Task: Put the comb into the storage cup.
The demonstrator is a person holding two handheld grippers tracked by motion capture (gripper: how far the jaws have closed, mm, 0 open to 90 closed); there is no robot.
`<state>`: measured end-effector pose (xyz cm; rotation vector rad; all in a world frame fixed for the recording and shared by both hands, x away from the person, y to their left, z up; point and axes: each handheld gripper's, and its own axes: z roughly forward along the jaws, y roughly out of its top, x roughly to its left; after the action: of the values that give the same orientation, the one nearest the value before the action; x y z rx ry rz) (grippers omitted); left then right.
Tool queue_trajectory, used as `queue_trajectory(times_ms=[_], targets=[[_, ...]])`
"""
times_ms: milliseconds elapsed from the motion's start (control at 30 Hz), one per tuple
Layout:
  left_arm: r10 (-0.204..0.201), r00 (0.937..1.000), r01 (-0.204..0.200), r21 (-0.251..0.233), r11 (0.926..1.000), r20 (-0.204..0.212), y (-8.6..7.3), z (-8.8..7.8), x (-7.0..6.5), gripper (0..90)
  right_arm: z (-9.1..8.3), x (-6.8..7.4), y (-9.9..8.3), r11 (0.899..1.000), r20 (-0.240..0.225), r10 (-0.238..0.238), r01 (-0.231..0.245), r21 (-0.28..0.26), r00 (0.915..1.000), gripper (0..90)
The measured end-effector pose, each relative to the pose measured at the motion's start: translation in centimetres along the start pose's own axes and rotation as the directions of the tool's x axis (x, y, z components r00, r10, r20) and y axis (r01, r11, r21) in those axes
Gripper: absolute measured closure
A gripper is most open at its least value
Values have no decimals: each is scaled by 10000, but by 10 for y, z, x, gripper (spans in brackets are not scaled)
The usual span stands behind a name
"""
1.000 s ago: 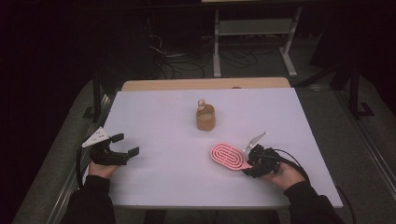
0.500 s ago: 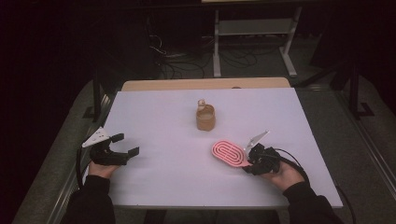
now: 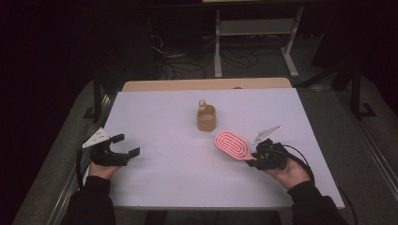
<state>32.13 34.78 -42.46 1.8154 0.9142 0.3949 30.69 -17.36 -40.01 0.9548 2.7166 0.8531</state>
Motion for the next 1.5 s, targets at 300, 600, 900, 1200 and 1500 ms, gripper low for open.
queue_trajectory(times_ms=[300,600,900,1200,1500], targets=[[-59,10000,59,5,10000,9,0,1,0,0,-5,-2,8,9995,-71,-120,118,-283,9999,682],[-127,9999,127,-23,9999,19,-1,0,0,0,-12,-2,22,9975,-416,-321,294,-638,9986,682],[-200,9998,200,-73,9998,-10,-2,-2,-2,0,-25,-2,35,9936,-342,-548,511,-1004,9979,682],[-97,9990,107,-211,9997,440,7,-1,-11,0,-37,-8,51,9872,-177,-615,582,-1487,9980,682],[-258,9956,327,-762,9966,899,25,-5,-17,0,-46,-11,74,9820,-51,-950,929,-1642,9955,682]])
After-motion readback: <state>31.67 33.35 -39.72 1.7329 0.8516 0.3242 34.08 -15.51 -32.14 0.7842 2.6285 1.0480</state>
